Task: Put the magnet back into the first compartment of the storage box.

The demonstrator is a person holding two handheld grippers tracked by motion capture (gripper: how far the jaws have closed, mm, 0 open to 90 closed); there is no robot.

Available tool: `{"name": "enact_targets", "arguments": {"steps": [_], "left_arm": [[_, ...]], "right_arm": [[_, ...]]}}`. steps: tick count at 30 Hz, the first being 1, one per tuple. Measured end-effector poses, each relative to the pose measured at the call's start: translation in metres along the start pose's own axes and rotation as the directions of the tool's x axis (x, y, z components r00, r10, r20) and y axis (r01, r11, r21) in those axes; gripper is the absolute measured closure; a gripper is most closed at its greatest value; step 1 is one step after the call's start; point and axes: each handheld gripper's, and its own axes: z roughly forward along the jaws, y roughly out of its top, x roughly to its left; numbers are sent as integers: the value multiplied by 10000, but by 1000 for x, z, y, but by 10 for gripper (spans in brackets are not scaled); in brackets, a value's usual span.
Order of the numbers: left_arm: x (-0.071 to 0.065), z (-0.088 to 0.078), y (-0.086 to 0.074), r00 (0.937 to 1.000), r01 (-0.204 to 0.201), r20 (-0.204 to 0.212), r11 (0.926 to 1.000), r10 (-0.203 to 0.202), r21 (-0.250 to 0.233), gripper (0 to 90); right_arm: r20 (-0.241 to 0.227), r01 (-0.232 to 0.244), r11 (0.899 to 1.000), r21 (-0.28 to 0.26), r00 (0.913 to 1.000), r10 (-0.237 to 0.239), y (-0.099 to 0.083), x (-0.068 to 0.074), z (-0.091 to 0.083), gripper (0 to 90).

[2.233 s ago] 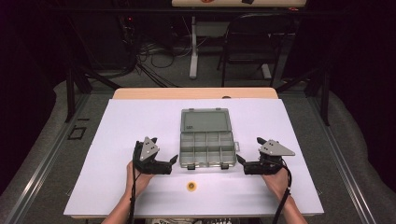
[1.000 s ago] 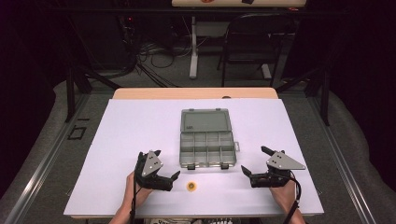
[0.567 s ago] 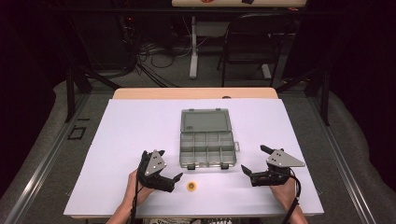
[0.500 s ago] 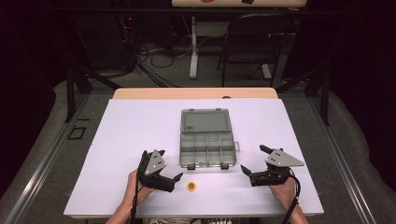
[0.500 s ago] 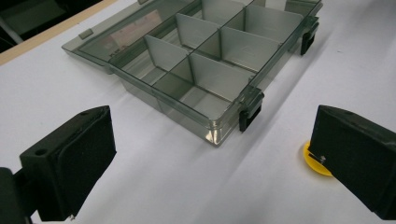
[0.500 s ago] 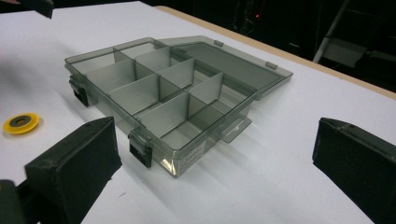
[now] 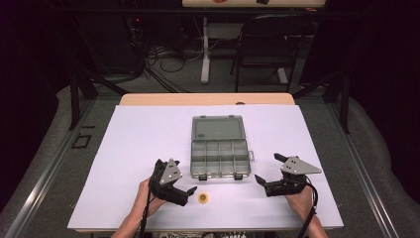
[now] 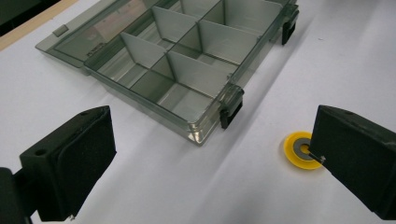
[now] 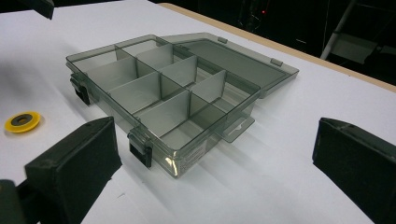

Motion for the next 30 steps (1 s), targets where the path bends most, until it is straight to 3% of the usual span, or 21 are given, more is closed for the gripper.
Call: {"name": "enact_targets", "arguments": {"steps": [9, 30], "left_arm": [[-14, 6, 6, 9981, -489, 392, 9978, 472, 444, 2], [-26, 29, 2, 9891, -915, 1274, 9855, 734, 1429, 4]], "right_arm": [[47, -81, 10000, 25, 10000, 81, -1, -3, -1, 0], [-89, 25, 9998, 186, 10000, -24, -2, -1, 2, 0]]}}
